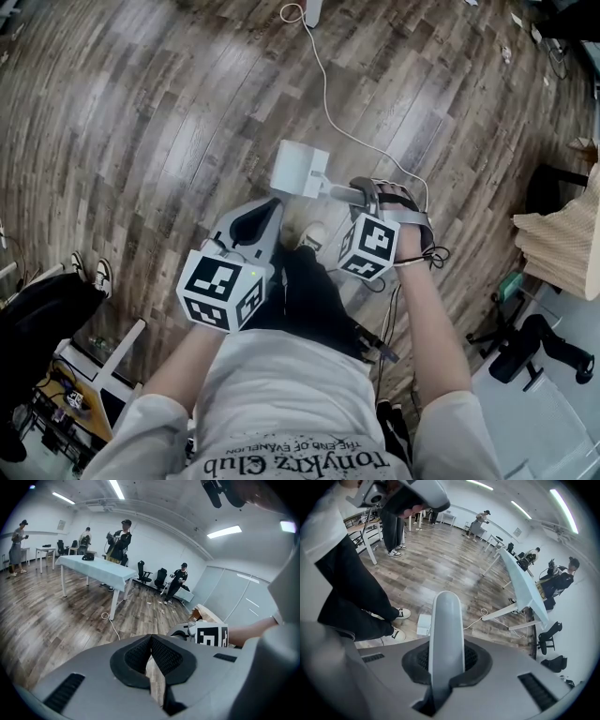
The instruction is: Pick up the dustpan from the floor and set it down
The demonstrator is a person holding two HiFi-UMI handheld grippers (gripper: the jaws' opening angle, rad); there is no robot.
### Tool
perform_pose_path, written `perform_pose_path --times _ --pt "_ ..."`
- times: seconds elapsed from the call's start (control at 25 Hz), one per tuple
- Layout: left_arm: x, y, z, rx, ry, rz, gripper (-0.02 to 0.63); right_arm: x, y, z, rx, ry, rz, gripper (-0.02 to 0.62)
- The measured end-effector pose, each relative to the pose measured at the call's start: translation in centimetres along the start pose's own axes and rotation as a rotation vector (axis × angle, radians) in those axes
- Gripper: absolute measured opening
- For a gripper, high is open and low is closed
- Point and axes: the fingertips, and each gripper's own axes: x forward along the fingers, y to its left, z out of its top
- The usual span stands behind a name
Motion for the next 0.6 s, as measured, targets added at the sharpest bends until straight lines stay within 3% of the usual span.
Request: perform_pose_path --times 0.6 --pt "-1.2 0.6 -0.1 0.001 -0.01 0.018 0.023 -0.9 0.5 1.7 0.057 -0.088 -0.051 0.04"
